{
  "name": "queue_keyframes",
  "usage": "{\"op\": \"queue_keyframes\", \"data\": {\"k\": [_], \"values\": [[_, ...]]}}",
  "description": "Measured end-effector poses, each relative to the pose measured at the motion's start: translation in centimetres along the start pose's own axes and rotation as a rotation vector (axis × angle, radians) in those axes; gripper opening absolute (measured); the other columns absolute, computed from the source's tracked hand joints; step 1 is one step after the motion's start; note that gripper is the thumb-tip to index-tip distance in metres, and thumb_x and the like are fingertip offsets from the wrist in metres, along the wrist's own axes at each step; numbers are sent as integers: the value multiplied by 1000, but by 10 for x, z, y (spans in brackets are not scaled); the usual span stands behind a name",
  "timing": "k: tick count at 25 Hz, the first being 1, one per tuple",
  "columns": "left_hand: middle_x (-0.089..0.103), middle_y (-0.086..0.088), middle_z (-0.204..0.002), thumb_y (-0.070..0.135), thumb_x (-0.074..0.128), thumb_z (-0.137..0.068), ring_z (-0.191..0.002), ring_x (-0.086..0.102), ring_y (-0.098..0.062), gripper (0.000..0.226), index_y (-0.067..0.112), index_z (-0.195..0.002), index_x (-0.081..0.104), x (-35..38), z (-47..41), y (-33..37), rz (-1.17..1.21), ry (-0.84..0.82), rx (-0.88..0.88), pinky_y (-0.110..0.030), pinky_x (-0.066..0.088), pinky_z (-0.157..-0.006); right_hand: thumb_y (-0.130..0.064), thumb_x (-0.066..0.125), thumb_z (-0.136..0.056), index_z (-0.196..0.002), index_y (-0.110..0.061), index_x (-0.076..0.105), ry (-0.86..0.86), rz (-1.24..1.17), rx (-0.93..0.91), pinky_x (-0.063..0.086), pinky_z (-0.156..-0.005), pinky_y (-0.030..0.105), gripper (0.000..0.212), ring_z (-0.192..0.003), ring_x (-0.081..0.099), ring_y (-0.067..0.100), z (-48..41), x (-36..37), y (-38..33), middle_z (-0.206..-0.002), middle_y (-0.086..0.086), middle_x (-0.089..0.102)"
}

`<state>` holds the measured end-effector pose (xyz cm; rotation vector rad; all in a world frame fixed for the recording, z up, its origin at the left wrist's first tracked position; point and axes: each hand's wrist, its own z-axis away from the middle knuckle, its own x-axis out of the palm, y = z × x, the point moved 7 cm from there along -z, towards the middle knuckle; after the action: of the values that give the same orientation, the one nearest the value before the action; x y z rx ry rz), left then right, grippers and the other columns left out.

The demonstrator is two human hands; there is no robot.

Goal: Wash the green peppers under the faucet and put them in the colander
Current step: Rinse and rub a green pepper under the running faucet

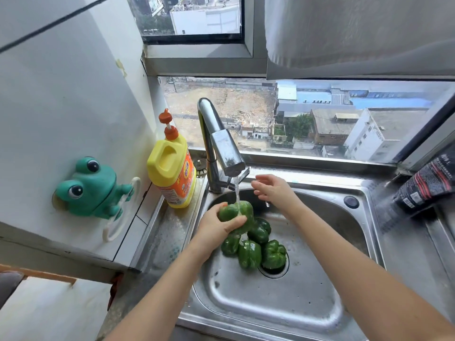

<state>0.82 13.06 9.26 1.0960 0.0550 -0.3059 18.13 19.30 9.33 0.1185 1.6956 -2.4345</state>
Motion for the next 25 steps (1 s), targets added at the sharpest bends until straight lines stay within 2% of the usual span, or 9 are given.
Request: {"op": "queue_keyframes", "data": {"k": [1,3,5,7,12,15,18,21,25], "values": [[64,-1,-117,30,83,-67,-103,62,-13,71,22,-130,50,-4,1,5,-178,39,90,-24,50,-90,-26,70,-84,-133,-12,47,4,33,14,54,-88,33,55,-107,61,22,-9,0,-2,-126,7,55],[60,10,-117,29,86,-61,-105,60,-5,82,32,-132,45,-1,7,17,-305,26,282,-18,47,-93,-26,77,-78,-141,-15,38,-63,67,45,54,-79,29,74,-105,60,23,-25,8,-5,-125,5,48],[59,15,-117,25,87,-60,-107,57,2,85,37,-132,44,5,13,21,-325,-27,393,-9,43,-92,-24,75,-79,-138,-14,42,-170,61,55,54,-71,26,68,-89,64,20,-39,19,-7,-120,7,52],[57,17,-119,23,87,-60,-108,55,4,90,37,-136,41,7,16,18,-383,-54,435,-3,39,-91,-21,70,-84,-127,-9,52,-218,53,32,55,-70,25,48,-76,63,16,-49,25,-8,-105,8,60],[50,14,-127,26,86,-61,-114,51,-2,91,27,-138,37,6,11,0,-516,-93,435,-8,37,-97,-15,60,-90,-118,-8,60,-105,271,-11,53,-67,29,29,-66,60,16,-66,31,-10,-96,18,69],[49,15,-123,30,83,-61,-112,51,-5,84,32,-133,39,3,8,-5,-590,-93,418,-14,40,-96,-7,53,-87,-98,-3,67,39,392,-97,53,-69,32,18,-69,63,20,-69,32,-16,-90,17,72],[55,12,-117,37,80,-60,-106,56,-10,84,35,-132,37,-3,5,-11,-598,-51,331,-26,47,-92,-7,54,-84,-81,-4,58,131,462,-168,45,-64,31,6,-76,59,25,-69,31,-24,-82,14,67],[60,7,-114,42,81,-59,-103,59,-14,90,30,-133,33,-8,1,-17,-588,-17,218,-30,49,-91,-11,54,-87,-88,-2,49,104,567,-217,44,-61,33,10,-76,55,27,-74,44,-36,-84,13,60],[62,11,-104,43,84,-56,-94,62,-9,75,35,-117,41,-10,1,-18,-523,-18,156,-26,52,-83,-13,50,-86,-112,-1,52,47,693,-246,53,-78,45,28,-92,61,36,-87,62,-45,-102,18,64]]}}
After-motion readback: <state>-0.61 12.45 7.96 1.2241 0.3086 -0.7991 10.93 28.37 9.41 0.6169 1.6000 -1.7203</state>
